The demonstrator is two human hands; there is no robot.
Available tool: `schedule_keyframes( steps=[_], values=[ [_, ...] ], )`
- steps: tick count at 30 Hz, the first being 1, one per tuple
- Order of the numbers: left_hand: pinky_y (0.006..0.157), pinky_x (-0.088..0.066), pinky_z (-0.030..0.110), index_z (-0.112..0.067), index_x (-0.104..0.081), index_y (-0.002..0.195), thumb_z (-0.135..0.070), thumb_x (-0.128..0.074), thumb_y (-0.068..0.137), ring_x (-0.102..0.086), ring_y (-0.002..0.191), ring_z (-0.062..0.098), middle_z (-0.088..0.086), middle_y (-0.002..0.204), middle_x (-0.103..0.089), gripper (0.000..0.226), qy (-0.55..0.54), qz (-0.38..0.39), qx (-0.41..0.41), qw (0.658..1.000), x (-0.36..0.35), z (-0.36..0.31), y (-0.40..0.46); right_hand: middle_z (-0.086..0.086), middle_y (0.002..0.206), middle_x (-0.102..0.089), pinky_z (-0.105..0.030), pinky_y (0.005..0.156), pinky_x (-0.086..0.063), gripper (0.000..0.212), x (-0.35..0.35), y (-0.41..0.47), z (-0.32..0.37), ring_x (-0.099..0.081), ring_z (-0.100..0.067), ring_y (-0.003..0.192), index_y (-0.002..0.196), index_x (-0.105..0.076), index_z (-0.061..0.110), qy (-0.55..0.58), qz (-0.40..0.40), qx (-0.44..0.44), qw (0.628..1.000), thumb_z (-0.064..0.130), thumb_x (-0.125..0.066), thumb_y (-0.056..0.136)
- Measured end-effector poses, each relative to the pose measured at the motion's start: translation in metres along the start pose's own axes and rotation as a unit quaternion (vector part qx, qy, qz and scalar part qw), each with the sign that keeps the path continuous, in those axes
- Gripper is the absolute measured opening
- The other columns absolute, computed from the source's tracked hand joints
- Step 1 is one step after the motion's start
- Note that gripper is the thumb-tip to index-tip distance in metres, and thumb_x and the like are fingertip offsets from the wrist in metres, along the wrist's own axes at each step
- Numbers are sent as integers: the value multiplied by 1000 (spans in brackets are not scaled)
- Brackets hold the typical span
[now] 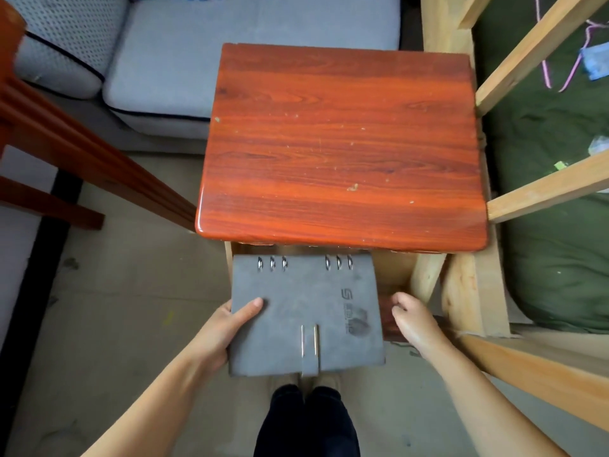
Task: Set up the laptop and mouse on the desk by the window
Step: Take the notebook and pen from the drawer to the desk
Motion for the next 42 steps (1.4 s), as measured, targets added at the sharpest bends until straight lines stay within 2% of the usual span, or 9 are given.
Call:
schedule_keyframes(
  steps=[5, 9, 16, 22, 27, 29, 31, 36, 42],
  values=[
    [67, -59, 32, -12, -69, 101, -42, -87, 54, -72, 89, 28, 14, 104, -74, 59, 71, 66, 21, 995, 29, 24, -33, -7, 123, -57, -31, 81, -43, 30, -55, 34, 52, -55, -23, 105, 119, -57, 20, -274, 68, 218, 934, 14, -43, 94],
    [68, -60, 31, -8, -63, 108, -46, -91, 41, -72, 89, 28, 14, 104, -74, 81, 130, 67, 9, 989, 43, 26, -34, -5, 137, -44, -40, 100, -40, 43, -92, 59, 42, -38, -27, 127, 135, -41, 21, -459, 85, 259, 846, 28, -46, 92],
    [71, -52, 17, -15, -68, 96, -19, -70, 83, -66, 78, 2, -9, 88, -74, 14, 320, 161, 3, 934, 19, 32, -45, -7, 109, -50, -35, 86, -38, 5, -97, 58, 52, -45, -27, 105, 90, -47, 19, -435, 87, 276, 853, 22, -46, 93],
    [71, -42, 30, -21, -61, 97, -42, -57, 80, -62, 95, 28, 8, 101, -70, 27, 703, 129, -89, 694, -40, 67, -21, 2, 79, -55, -33, 60, -38, 11, -64, -15, 36, -54, -23, 69, 102, -46, 21, -160, 73, 212, 961, 19, -38, 95],
    [83, -47, 37, -19, -59, 107, -34, -52, 88, -61, 103, 32, 11, 114, -65, 25, 750, 161, -93, 634, -73, 87, 10, 8, 45, -37, -26, 52, -29, 34, -69, -65, -60, -39, -13, 47, 62, -49, 17, 37, 35, -44, 998, 28, -45, 94],
    [86, -47, 38, -18, -57, 112, -34, -51, 91, -59, 107, 30, 9, 119, -61, 27, 754, 148, -103, 631, -75, 83, 25, -6, 60, -58, -32, 61, -44, 26, -83, -59, -83, -57, -22, 62, 95, -62, 5, 201, -3, -146, 969, 12, -37, 97],
    [87, -46, 38, -19, -57, 115, -33, -50, 91, -57, 109, 29, 8, 122, -58, 28, 757, 135, -121, 628, -76, 75, 36, -20, 110, -62, -44, 90, -48, 37, -102, -50, -84, -59, -32, 108, 134, -40, 4, 425, -29, -226, 876, 2, -29, 98],
    [92, -48, 42, -22, -55, 124, -29, -47, 93, -54, 116, 29, 6, 128, -53, 32, 799, 137, -122, 572, -74, 74, 36, -23, 142, -36, -46, 100, -44, 49, -114, -34, -50, -43, -33, 129, 135, -31, 1, 668, -84, -270, 688, -12, -22, 89],
    [92, -48, 45, -25, -52, 129, -27, -45, 95, -51, 116, 32, 10, 131, -46, 34, 809, 137, -123, 559, -78, 63, 3, -27, 146, -33, -47, 103, -42, 49, -91, -70, -36, -40, -39, 130, 141, -23, -5, 664, -107, -246, 698, -9, -21, 93]
  ],
)
Point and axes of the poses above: each hand's wrist, its own y-axis towards the middle knuckle, its own x-axis out of the back of the hand, z = x × y, the point moved 7 cm from there along y, towards the middle knuckle
